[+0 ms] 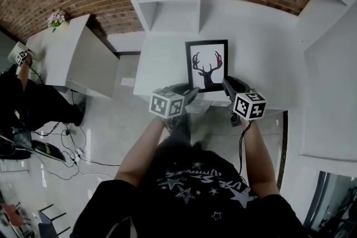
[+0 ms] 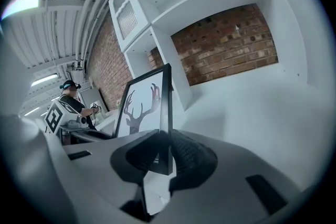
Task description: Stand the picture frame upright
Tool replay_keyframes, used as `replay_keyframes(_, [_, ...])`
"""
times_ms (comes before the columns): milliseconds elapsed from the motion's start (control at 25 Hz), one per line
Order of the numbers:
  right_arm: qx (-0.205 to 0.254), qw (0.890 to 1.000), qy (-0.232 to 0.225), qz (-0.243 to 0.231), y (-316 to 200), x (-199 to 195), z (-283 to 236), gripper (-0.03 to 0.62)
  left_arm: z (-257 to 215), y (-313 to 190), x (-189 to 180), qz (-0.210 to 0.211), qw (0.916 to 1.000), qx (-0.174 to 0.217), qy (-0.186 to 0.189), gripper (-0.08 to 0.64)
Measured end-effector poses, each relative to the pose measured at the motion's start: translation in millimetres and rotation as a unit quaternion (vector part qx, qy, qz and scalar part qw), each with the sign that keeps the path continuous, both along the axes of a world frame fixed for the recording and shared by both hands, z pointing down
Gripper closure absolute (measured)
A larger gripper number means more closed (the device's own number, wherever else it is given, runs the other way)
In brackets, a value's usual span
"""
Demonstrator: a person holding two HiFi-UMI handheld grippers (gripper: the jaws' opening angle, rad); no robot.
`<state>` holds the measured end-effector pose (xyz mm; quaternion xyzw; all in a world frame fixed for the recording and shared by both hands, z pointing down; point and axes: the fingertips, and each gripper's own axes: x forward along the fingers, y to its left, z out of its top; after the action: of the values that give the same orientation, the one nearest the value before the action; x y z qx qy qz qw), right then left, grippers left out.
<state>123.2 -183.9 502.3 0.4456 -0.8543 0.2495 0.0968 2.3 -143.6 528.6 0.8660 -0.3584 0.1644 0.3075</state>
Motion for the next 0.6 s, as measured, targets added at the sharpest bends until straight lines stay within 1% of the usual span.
replay_keyframes(160, [0.003, 1.000, 0.000, 0.005, -28.0, -10.4, -2.8, 0.514, -4.1, -28.9, -10.8, 0.002, 1.0000, 0.008, 0.002, 0.413])
replay_keyframes(320, [0.004, 1.000, 0.006, 0.015, -60.8, -16.2, -2.4, 0.514, -3.6, -66.1, -16.9, 0.010, 0.9998, 0.014, -0.012, 0.413])
replay_keyframes(600, [0.004, 0.999, 0.018, 0.030, -112.6, -29.1, 2.6, 0.514, 6.7, -122.6, -30.6, 0.019, 0.9995, 0.006, -0.026, 0.413])
